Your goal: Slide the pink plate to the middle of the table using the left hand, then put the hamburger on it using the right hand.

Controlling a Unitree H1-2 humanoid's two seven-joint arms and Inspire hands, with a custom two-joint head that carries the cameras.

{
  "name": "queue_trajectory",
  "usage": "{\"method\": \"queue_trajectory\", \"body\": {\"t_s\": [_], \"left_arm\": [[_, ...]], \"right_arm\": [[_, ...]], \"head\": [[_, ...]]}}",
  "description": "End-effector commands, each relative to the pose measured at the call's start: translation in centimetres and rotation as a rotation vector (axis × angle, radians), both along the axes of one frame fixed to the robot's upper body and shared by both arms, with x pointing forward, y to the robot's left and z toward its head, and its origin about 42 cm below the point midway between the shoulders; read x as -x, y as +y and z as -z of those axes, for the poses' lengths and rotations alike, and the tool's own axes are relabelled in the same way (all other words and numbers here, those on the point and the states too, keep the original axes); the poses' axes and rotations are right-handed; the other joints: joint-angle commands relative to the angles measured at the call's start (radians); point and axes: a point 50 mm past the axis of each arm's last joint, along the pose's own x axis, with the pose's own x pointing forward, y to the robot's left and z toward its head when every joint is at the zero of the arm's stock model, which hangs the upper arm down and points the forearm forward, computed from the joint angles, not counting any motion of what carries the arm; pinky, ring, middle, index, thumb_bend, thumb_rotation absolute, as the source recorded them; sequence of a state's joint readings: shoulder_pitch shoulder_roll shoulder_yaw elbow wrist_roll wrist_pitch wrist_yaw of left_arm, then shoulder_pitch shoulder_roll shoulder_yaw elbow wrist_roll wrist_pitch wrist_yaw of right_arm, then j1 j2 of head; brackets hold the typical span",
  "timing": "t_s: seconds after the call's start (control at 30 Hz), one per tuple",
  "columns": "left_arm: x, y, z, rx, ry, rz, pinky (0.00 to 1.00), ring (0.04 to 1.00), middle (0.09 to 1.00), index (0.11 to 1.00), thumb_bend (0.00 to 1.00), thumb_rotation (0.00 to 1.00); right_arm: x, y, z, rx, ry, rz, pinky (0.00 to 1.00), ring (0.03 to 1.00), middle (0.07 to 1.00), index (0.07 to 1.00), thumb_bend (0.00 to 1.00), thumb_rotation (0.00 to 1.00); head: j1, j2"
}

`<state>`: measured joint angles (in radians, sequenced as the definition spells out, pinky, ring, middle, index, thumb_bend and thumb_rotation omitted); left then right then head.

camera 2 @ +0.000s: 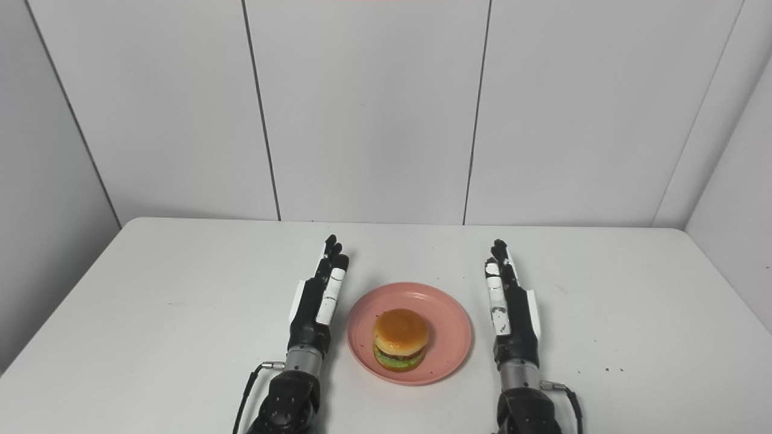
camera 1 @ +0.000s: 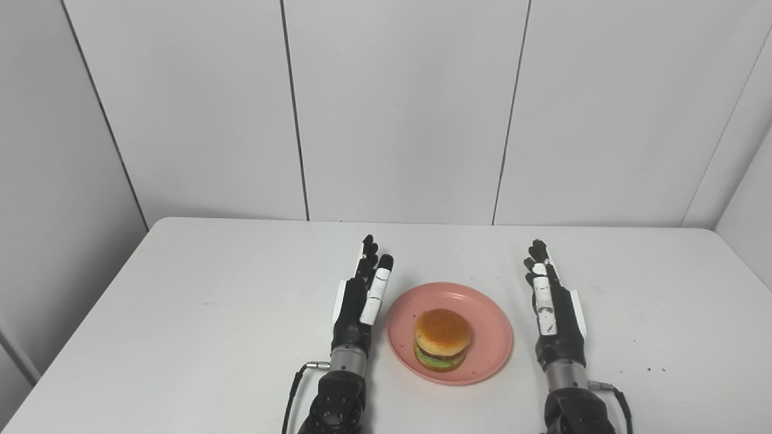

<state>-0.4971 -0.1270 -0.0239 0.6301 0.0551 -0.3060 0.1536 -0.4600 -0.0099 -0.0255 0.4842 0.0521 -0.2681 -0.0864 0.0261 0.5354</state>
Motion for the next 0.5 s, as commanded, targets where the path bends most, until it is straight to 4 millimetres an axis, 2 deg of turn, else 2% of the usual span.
{"method": "queue_trajectory", "body": {"t_s": [0.0,0.47], "left_arm": [[0.90,1.46,1.92,-0.019,0.052,-0.009,1.00,1.000,1.000,1.000,0.80,0.94],[1.12,1.35,1.99,0.003,0.073,-0.024,1.00,1.000,1.000,1.000,0.81,0.94]], "right_arm": [[0.34,0.26,1.41,-0.010,0.056,-0.025,1.00,0.979,0.982,0.965,0.83,1.00],[0.44,-0.41,1.43,0.005,0.111,-0.056,1.00,0.995,0.995,0.963,0.84,1.00]], "head": [[0.001,0.001],[0.009,0.008]]}}
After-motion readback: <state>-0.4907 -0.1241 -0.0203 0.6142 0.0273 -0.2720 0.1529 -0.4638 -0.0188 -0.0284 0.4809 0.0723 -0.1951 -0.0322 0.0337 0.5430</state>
